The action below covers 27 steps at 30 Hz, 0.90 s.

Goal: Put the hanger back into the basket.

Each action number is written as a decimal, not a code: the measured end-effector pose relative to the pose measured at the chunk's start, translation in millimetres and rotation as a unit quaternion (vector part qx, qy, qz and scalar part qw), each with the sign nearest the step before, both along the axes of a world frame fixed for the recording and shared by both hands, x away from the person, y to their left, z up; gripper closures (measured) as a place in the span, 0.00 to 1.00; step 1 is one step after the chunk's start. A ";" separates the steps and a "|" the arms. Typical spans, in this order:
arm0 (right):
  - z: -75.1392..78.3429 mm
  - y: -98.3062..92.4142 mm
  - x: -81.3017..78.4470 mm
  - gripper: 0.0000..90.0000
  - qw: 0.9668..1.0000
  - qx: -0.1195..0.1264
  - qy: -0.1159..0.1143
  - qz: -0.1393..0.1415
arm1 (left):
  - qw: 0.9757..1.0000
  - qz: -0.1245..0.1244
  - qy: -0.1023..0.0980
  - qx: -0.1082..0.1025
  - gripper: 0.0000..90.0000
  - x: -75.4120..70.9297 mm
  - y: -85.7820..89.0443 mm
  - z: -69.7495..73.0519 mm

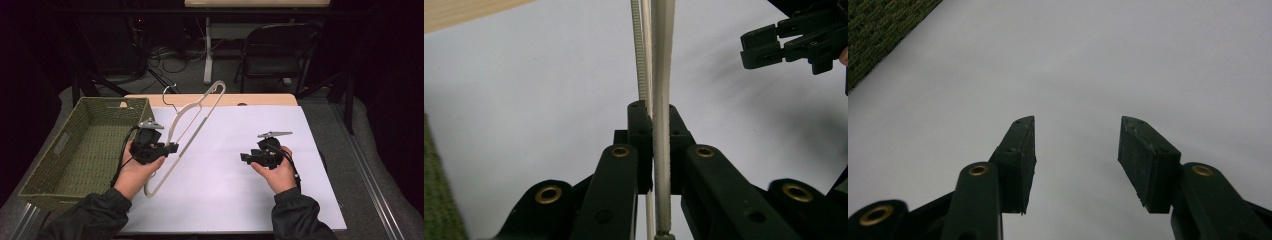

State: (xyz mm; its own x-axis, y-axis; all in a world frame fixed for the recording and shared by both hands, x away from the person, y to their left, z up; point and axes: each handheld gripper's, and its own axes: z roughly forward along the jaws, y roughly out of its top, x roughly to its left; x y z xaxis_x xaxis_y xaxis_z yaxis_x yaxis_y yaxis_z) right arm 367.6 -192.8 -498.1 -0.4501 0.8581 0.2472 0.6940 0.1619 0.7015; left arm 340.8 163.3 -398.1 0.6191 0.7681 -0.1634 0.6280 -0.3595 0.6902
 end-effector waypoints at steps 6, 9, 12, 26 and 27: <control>-1.7 1.8 0.7 0.54 1.000 -0.003 -0.002 0.000 | 1.000 0.012 -0.012 0.013 0.97 0.1 17.5 22.4; -2.4 2.1 0.9 0.54 1.000 -0.008 0.000 0.000 | 1.000 0.017 -0.017 0.017 0.97 0.4 28.6 33.2; -2.4 1.5 0.8 0.54 1.000 -0.007 0.001 -0.002 | 0.999 0.028 -0.020 0.023 0.97 0.7 41.7 42.6; -5.3 1.1 1.6 0.54 1.000 -0.006 0.001 -0.004 | 0.993 0.099 -0.017 0.055 0.97 6.2 107.5 56.2; -5.7 1.1 1.7 0.54 1.000 -0.007 0.001 -0.004 | 0.993 0.104 -0.014 0.061 0.97 6.7 112.0 55.5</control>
State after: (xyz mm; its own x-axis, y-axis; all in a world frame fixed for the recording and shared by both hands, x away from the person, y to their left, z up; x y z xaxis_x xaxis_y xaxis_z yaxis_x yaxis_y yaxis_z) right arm 369.3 -191.7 -503.8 -0.4425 0.8651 0.2361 0.6964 0.1656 0.6983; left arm 347.5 275.4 -342.6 0.4480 0.8929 -0.0453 0.6782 -0.3064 0.6679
